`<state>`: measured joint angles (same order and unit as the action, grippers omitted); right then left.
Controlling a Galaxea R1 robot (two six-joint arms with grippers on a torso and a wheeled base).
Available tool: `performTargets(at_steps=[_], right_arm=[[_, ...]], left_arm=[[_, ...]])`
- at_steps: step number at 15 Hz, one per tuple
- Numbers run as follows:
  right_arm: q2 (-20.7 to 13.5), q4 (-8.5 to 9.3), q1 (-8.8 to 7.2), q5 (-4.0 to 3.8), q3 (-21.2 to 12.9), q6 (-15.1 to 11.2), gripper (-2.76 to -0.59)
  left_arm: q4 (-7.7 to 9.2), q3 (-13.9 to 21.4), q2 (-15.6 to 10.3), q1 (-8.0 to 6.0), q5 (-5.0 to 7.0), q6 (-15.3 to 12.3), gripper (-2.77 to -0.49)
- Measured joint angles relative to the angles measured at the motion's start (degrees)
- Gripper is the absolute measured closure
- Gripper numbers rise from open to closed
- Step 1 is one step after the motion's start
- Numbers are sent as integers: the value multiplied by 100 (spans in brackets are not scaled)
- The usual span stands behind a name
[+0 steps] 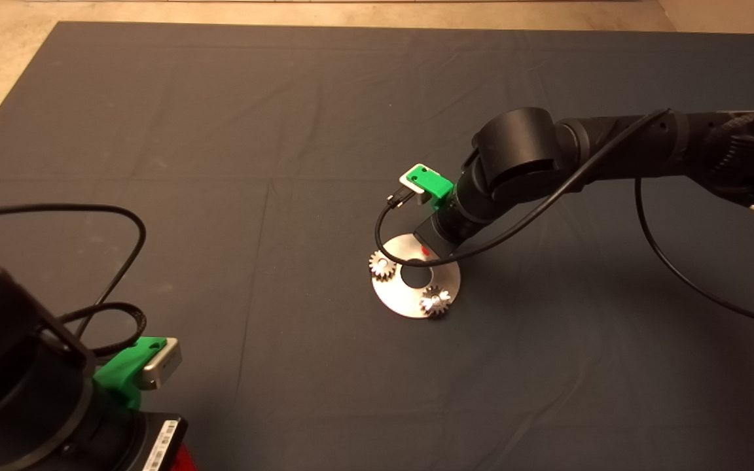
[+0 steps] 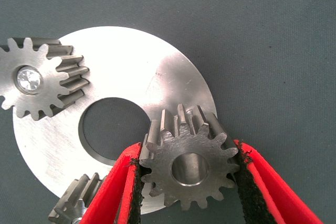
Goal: Install three planetary gears onto the carrier pins
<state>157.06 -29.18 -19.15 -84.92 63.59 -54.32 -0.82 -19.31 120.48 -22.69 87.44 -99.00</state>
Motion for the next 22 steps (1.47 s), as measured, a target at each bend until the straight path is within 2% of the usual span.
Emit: performTargets(at_steps=[10,13,15,20,22], right_arm=[[-9,-24,24,2,90,27,-107],[-48,-26,24,27,137,27,-107],[-69,-26,27,69,151,27,-107],[-76,-26,29,69,149,27,-107],[-74,-52,102,66,149,27,-107]], left_arm=[[-2,0,0,0,-1,0,-189],[-2,0,2,0,0,0,-189],[-2,0,5,0,-1,0,-189],[-2,0,16,0,2,0,-189],[1,0,28,0,2,0,-189]])
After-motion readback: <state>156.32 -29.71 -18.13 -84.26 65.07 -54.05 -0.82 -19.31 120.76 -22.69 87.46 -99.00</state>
